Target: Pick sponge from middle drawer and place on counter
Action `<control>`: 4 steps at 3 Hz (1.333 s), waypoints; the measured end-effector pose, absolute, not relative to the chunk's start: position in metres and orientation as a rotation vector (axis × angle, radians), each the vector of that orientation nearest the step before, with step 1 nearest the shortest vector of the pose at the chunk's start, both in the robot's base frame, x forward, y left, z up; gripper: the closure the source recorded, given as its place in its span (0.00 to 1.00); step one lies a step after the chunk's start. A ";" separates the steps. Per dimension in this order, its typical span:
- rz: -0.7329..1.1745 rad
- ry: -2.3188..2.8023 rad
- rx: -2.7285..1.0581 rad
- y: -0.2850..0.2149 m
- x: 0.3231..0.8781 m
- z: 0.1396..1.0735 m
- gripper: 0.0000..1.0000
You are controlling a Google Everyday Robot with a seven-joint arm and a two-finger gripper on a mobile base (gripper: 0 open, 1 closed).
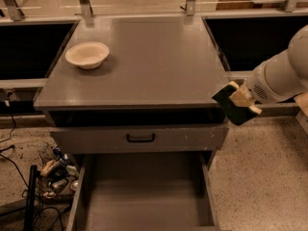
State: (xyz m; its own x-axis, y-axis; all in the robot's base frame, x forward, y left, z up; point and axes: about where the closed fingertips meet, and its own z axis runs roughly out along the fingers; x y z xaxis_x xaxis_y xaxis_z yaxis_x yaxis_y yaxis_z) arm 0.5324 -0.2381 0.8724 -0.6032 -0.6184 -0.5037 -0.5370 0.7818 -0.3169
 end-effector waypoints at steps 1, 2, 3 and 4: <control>-0.216 2.348 -0.842 -0.247 0.545 0.894 1.00; -0.231 2.341 -0.849 -0.250 0.554 0.904 1.00; -0.194 2.291 -0.891 -0.226 0.589 0.920 1.00; -0.172 2.191 -0.968 -0.179 0.627 0.962 1.00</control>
Offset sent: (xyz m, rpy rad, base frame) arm 0.0315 -0.0178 0.0455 -0.0453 -0.0436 -0.0111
